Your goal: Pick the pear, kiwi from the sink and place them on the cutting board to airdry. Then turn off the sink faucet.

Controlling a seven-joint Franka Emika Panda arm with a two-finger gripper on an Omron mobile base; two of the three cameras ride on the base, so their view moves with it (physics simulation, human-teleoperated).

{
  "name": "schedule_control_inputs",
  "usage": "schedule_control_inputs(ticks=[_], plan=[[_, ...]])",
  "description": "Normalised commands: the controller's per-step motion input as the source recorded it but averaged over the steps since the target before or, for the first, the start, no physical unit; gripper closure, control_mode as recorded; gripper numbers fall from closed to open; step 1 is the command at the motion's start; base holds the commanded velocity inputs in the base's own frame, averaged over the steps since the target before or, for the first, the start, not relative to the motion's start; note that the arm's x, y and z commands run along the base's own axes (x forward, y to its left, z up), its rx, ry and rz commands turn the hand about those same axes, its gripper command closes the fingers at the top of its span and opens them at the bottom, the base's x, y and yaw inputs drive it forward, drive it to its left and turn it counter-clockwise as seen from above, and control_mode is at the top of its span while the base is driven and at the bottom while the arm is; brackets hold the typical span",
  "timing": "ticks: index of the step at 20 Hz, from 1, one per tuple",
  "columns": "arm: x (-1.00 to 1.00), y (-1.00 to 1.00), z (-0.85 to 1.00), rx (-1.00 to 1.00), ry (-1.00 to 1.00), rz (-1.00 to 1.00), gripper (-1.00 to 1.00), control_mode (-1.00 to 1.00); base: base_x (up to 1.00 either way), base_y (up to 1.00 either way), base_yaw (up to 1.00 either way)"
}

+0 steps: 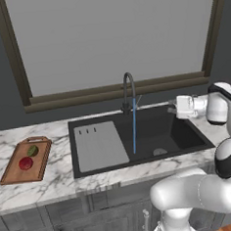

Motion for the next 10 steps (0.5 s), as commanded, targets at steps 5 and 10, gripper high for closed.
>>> schedule_control_inputs(ticks=[5,10], plan=[[0.15,0.00,-0.03,0.00,-0.01,0.00,-1.00,-1.00,0.00,0.00,0.00],[0.19,0.00,-0.09,0.00,0.00,0.00,-1.00,-1.00,0.00,0.00,0.00]])
